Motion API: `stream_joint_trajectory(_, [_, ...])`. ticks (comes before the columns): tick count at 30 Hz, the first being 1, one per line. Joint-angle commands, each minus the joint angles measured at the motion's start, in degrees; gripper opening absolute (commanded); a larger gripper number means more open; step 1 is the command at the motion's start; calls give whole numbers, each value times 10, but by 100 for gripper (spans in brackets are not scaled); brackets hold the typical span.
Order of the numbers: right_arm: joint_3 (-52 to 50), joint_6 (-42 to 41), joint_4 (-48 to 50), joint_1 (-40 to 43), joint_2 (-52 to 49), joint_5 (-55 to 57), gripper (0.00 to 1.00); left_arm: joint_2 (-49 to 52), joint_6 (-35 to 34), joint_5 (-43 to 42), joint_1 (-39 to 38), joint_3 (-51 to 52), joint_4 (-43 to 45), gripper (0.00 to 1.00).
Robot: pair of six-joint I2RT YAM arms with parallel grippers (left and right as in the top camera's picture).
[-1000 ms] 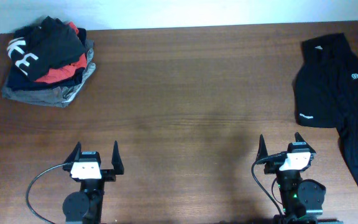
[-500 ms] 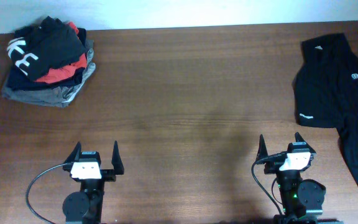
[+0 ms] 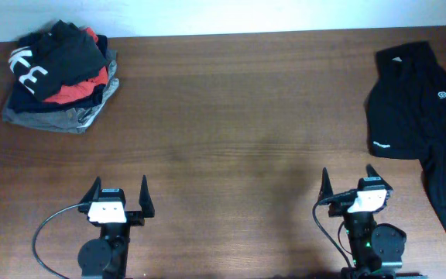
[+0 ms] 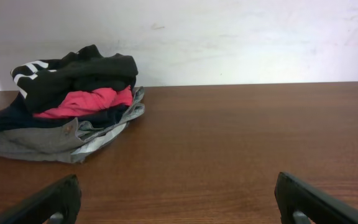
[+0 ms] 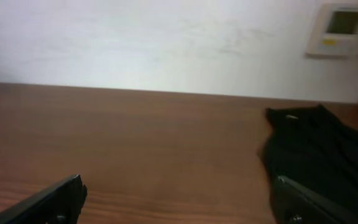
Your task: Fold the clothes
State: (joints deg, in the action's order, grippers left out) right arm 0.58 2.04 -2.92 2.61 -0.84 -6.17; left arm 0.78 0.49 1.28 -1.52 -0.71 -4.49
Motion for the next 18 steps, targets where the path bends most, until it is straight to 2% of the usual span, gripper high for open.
stream_joint_trajectory(1, [-3, -63, 2, 4, 5, -166, 99, -4, 13, -11, 2, 2, -3, 99])
stream_joint_trajectory(5, [-3, -153, 2, 4, 5, -354, 99, -4, 13, -11, 2, 2, -3, 99])
stream_joint_trajectory(8, [-3, -156, 8, 4, 5, -389, 99, -4, 13, -11, 2, 2, -3, 99])
stream_joint_trajectory(12, [-2, -178, 137, 4, 5, -436, 99, -4, 13, -11, 2, 2, -3, 99])
stream_joint_trajectory(14, [6, -181, 211, 4, 5, -426, 99, -4, 13, -11, 2, 2, -3, 99])
stream_joint_trajectory(18, [67, -172, 187, 5, -7, -333, 99, -4, 13, -11, 2, 2, -3, 99])
